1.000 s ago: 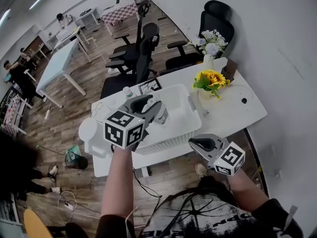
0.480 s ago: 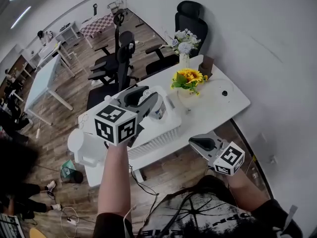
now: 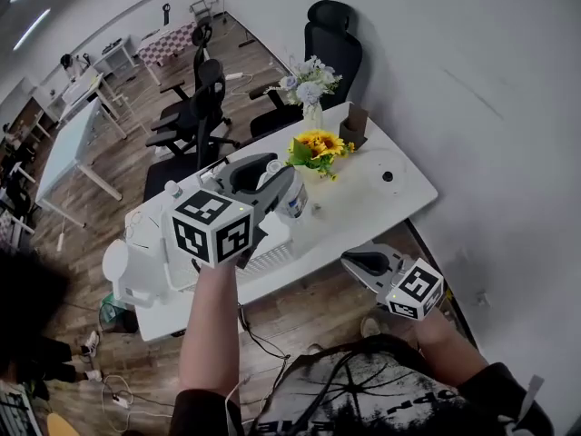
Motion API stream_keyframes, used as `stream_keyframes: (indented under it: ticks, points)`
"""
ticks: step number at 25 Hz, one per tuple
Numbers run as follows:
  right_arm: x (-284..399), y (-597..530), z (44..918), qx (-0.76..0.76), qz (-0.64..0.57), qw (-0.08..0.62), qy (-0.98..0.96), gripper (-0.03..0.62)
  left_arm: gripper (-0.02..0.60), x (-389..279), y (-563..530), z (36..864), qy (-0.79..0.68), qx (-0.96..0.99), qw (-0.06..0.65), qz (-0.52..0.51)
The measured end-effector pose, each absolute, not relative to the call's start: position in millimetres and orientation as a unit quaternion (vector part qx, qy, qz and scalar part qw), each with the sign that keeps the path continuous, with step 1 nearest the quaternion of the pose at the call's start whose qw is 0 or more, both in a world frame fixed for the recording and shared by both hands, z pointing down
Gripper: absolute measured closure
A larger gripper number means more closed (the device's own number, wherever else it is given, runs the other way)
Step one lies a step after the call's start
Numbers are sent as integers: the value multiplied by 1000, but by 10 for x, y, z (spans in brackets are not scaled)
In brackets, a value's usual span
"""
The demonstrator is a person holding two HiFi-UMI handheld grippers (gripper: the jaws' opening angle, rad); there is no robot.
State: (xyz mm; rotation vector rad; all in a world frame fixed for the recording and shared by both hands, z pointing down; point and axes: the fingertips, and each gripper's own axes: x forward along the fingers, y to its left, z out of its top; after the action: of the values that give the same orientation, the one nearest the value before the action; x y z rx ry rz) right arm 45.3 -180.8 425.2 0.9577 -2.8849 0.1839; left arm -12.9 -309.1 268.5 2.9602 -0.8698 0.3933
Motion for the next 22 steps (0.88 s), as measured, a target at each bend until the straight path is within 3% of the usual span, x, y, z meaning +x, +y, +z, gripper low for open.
stream_keyframes:
  ticks: [22]
  points:
    - [1542,-2095,4714,326,96,89,-936,569,433,1140,-3340,3861,-291,950,49,102]
